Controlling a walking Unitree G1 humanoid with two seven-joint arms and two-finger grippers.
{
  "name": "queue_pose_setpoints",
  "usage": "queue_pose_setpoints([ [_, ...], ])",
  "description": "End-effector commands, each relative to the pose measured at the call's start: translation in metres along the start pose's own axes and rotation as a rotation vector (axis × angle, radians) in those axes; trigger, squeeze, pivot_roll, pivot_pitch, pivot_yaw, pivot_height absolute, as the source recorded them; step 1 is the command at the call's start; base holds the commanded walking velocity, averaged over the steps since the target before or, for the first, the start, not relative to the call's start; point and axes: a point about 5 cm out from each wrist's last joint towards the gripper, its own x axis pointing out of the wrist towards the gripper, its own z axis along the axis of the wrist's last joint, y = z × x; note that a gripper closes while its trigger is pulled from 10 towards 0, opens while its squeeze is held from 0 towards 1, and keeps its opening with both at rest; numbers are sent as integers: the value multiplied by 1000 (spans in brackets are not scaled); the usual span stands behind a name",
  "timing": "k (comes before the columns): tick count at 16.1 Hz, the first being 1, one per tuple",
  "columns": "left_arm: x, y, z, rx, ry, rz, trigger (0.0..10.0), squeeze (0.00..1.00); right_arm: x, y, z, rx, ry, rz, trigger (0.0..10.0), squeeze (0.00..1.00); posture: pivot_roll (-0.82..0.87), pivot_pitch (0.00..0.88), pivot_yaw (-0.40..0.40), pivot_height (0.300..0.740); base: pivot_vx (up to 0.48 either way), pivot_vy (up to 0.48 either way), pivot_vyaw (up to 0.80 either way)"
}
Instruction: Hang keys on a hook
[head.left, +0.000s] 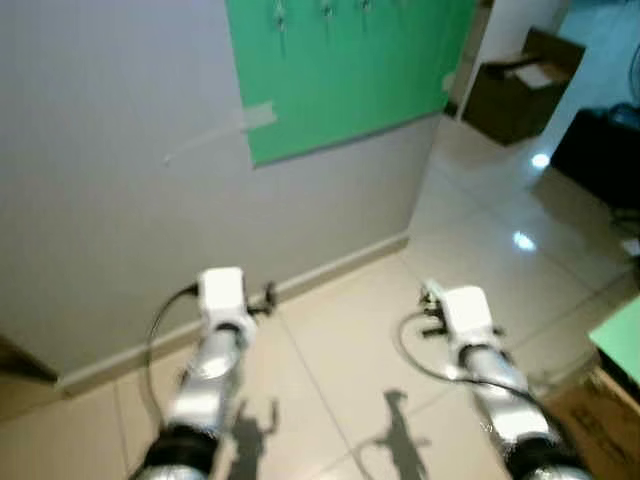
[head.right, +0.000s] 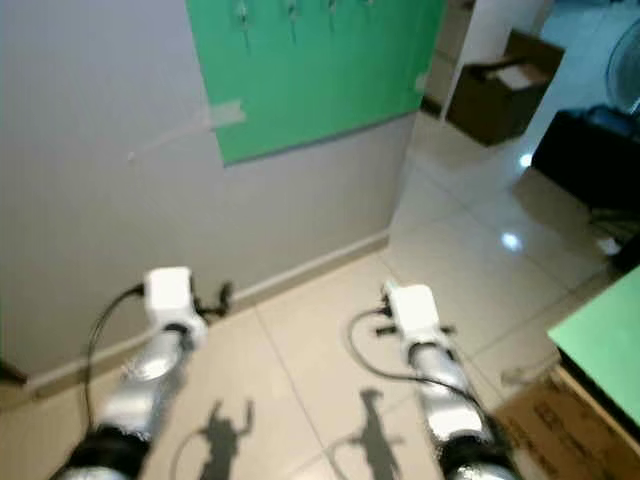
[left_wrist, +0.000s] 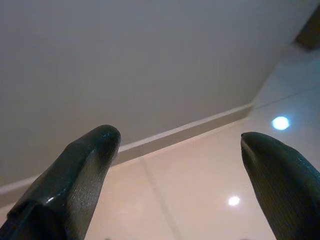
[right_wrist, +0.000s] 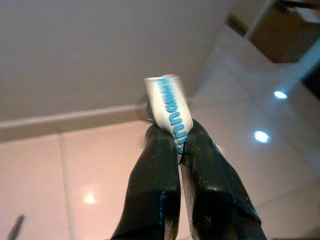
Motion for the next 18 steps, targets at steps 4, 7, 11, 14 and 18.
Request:
queue_pose_setpoints([
  [4, 2, -11, 3, -18, -7, -24, 10000, 0, -5, -7, -7, -15, 15, -17, 0, 0, -161, 0, 49, 740, 426, 60, 0],
  [7, 2, -12, 2, -17, -1, -28, 10000, 0, -6, -8, -8, -19, 21, -15, 0, 0, -166, 0, 53, 740, 411, 246, 0],
  [11, 2, -13, 0, -9, 8, -39, 10000, 0, -6, -7, -9, -21, 23, -13, 0, 0, -171, 0, 59, 740, 403, 259, 0],
  [14, 3, -13, 2, 20, -1, -41, 10000, 0, -5, -6, -9, -21, 23, -9, 0, 0, -169, 0, 62, 740, 442, 87, 0],
  [18, 4, -15, 1, 37, 10, -50, 10000, 0, -5, -3, -9, -18, 23, -4, 0, 0, -168, 0, 65, 740, 465, 0, 0],
])
